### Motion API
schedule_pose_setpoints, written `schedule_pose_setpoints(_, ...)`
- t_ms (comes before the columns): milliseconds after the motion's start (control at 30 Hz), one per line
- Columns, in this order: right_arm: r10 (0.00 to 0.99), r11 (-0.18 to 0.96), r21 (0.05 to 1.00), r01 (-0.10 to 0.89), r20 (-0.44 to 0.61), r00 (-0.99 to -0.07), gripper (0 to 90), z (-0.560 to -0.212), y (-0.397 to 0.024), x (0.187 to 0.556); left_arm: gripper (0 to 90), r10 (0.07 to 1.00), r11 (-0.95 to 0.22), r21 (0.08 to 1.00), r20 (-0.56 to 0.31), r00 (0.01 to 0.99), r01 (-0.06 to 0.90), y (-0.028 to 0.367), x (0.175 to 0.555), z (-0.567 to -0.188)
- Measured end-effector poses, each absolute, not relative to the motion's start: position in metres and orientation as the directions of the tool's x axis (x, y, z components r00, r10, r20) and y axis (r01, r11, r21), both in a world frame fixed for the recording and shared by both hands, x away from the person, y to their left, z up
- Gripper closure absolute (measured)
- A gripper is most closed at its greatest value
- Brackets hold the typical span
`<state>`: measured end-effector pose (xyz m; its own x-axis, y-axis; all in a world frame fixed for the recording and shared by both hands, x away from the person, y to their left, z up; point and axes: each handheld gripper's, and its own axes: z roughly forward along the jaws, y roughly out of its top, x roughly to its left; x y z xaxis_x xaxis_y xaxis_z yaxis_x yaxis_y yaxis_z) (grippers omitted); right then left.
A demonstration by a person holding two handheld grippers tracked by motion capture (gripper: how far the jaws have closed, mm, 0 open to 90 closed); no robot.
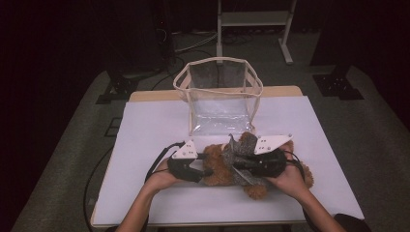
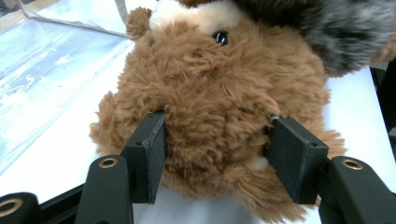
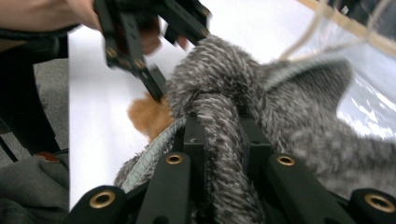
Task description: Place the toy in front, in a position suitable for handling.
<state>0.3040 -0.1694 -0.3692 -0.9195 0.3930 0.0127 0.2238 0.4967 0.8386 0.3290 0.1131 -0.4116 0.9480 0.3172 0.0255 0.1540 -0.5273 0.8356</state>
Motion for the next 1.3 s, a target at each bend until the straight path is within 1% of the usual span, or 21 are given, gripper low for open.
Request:
schedule_pose_setpoints(100, 0.372, 0.508, 0.837, 0.203, -0.001, -0.928, 76.3, -0.364, -0.158, 0.303, 41.2, 0.325, -0.53, 0.836, 0.043, 0.945, 0.144, 0.111, 0.329, -0.411)
schedule_pose_setpoints(167, 0.358, 0.515, 0.835, 0.196, -0.002, -0.934, 76.3, -0.363, -0.15, 0.304, 41.6, 0.335, -0.52, 0.841, 0.04, 0.941, 0.149, 0.109, 0.329, -0.413)
schedule_pose_setpoints(267, 0.328, 0.531, 0.826, 0.186, 0.001, -0.945, 76.2, -0.367, -0.138, 0.305, 41.8, 0.345, -0.513, 0.845, 0.039, 0.938, 0.154, 0.109, 0.331, -0.414)
schedule_pose_setpoints(367, 0.322, 0.547, 0.817, 0.182, -0.004, -0.947, 76.2, -0.372, -0.133, 0.306, 41.2, 0.348, -0.502, 0.849, 0.026, 0.937, 0.163, 0.11, 0.332, -0.415)
schedule_pose_setpoints(567, 0.353, 0.544, 0.811, 0.216, 0.013, -0.935, 76.2, -0.375, -0.154, 0.305, 40.0, 0.341, -0.492, 0.856, 0.022, 0.94, 0.158, 0.115, 0.331, -0.41)
schedule_pose_setpoints(700, 0.375, 0.536, 0.809, 0.24, 0.026, -0.926, 76.1, -0.374, -0.169, 0.301, 40.4, 0.326, -0.492, 0.856, 0.011, 0.945, 0.16, 0.111, 0.33, -0.411)
schedule_pose_setpoints(833, 0.376, 0.538, 0.815, 0.217, -0.001, -0.927, 75.9, -0.366, -0.165, 0.304, 41.0, 0.302, -0.515, 0.845, 0.024, 0.953, 0.142, 0.108, 0.328, -0.411)
schedule_pose_setpoints(967, 0.397, 0.521, 0.828, 0.208, -0.02, -0.918, 75.7, -0.354, -0.164, 0.317, 40.4, 0.271, -0.539, 0.834, 0.038, 0.962, 0.12, 0.108, 0.324, -0.412)
schedule_pose_setpoints(1067, 0.407, 0.509, 0.826, 0.242, 0.016, -0.913, 75.6, -0.355, -0.168, 0.324, 39.0, 0.27, -0.544, 0.832, 0.047, 0.962, 0.112, 0.109, 0.324, -0.41)
schedule_pose_setpoints(1133, 0.406, 0.511, 0.823, 0.248, 0.023, -0.914, 75.6, -0.357, -0.169, 0.323, 37.2, 0.274, -0.541, 0.834, 0.05, 0.961, 0.111, 0.11, 0.324, -0.409)
schedule_pose_setpoints(1167, 0.399, 0.516, 0.818, 0.253, 0.032, -0.917, 75.5, -0.362, -0.17, 0.319, 36.0, 0.286, -0.521, 0.847, 0.059, 0.956, 0.104, 0.111, 0.325, -0.407)
schedule_pose_setpoints(1233, 0.391, 0.521, 0.813, 0.26, 0.044, -0.919, 75.5, -0.366, -0.171, 0.314, 36.1, 0.289, -0.486, 0.867, 0.042, 0.956, 0.109, 0.112, 0.325, -0.404)
schedule_pose_setpoints(1300, 0.376, 0.528, 0.806, 0.267, 0.06, -0.925, 75.5, -0.368, -0.174, 0.308, 36.8, 0.281, -0.494, 0.864, 0.05, 0.958, 0.1, 0.11, 0.324, -0.404)
